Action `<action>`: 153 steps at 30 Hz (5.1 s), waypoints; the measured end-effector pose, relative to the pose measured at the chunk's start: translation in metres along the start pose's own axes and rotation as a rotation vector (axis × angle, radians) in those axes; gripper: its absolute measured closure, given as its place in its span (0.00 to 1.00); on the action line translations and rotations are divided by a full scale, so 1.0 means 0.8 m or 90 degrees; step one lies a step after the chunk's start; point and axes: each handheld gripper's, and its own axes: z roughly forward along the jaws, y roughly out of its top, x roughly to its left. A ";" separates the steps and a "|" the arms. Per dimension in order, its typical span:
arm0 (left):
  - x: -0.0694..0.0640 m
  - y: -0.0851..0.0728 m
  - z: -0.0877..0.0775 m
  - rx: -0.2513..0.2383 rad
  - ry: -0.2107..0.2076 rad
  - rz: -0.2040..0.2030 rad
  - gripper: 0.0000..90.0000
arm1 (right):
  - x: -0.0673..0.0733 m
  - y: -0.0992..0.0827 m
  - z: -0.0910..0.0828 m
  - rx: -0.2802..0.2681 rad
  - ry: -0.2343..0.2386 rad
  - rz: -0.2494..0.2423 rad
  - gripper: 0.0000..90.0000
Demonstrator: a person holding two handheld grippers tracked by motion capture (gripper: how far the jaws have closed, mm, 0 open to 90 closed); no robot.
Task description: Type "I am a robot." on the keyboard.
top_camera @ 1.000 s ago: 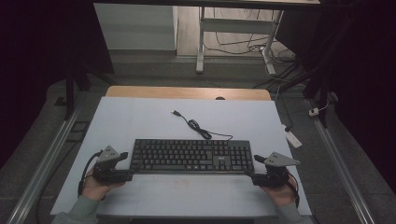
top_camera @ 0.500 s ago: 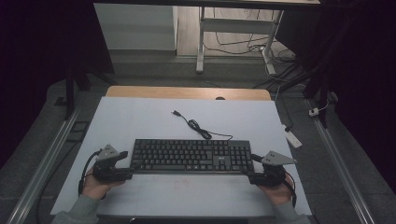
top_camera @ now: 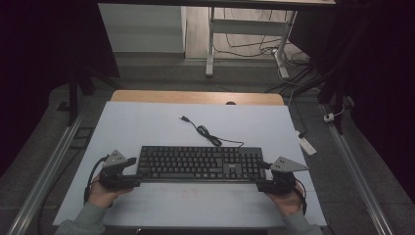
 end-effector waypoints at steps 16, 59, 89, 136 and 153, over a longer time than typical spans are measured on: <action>0.004 0.001 -0.005 -0.011 -0.016 -0.011 0.53 | 0.033 0.039 0.044 0.011 0.060 -0.047 0.79; 0.008 0.002 0.011 0.017 -0.020 0.011 0.99 | 0.082 0.098 0.154 0.059 0.138 -0.083 0.99; 0.017 -0.007 0.037 0.071 0.017 0.022 0.98 | 0.085 0.105 0.218 0.095 0.130 -0.058 0.99; 0.014 -0.008 0.036 0.058 0.021 0.032 0.98 | 0.093 0.106 0.224 0.086 0.114 -0.074 1.00; 0.021 -0.006 0.026 0.016 0.022 -0.009 0.58 | 0.074 0.104 0.188 0.071 0.124 -0.024 0.56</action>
